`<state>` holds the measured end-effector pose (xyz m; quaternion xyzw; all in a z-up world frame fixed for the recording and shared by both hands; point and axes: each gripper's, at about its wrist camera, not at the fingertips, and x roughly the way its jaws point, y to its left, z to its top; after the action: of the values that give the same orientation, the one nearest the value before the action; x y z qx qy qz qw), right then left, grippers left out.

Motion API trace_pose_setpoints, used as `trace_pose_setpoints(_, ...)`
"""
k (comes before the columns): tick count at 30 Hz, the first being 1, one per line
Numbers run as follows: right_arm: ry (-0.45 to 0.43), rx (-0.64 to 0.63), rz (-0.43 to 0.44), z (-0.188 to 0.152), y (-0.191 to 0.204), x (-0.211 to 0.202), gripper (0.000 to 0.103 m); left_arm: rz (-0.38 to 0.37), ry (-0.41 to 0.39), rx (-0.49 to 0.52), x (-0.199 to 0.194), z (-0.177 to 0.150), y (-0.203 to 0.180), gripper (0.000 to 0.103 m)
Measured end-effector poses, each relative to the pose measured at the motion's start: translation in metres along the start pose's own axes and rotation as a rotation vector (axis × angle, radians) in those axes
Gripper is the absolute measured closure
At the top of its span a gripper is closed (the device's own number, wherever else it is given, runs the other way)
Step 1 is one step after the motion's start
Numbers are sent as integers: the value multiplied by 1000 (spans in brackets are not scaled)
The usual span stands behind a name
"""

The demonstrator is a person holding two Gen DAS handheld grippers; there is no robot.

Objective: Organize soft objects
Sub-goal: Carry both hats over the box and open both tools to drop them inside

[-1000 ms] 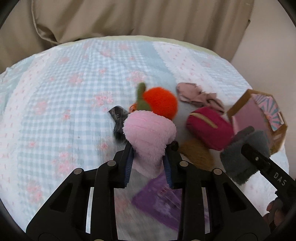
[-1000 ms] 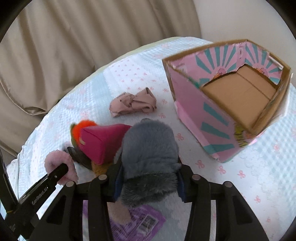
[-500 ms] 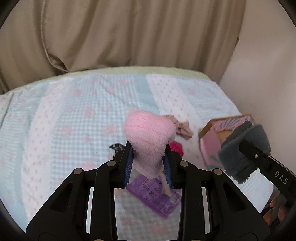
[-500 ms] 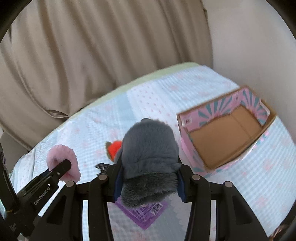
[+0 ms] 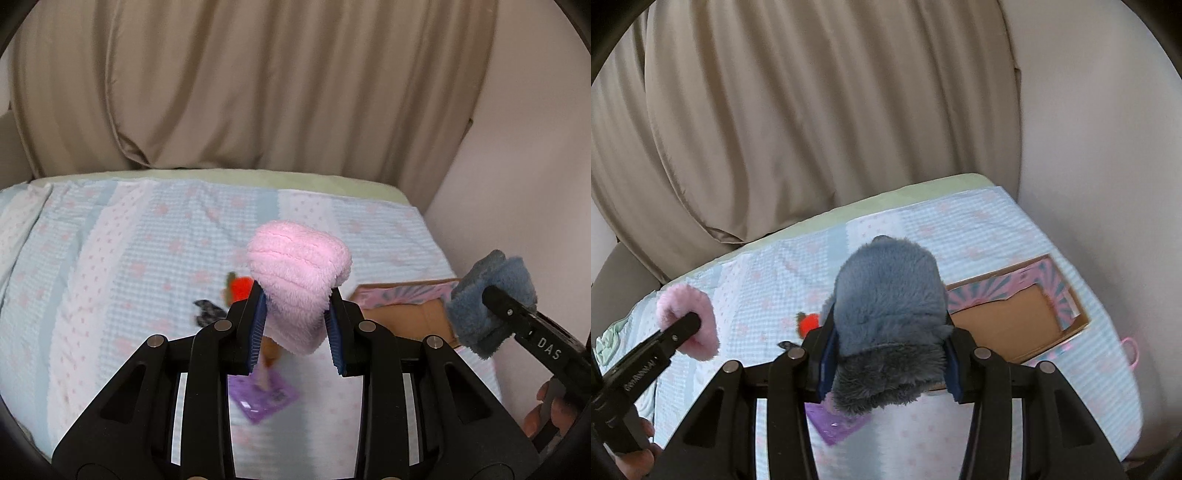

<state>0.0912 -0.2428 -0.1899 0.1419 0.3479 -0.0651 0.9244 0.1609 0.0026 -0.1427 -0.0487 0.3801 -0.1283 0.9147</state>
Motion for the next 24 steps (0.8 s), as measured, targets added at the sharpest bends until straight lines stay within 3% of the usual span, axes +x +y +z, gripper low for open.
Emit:
trace_pose_setpoints(7,11,-39,-35,21,-78,-10,60,-40,28,-16,16,-10,-91,76)
trace_pose_setpoints(12,49,-48,-50,35,-127,2,60,-70,75,11,51,-18,-156,76)
trace_pose_setpoints(18,155,-84,-67,46,-174,49,60,-81,171,40,109,-33,-206,76)
trace_pose_setpoints(24,296,-89,-66,45,-207,121,60,-65,293,59,181,-50,-229,76)
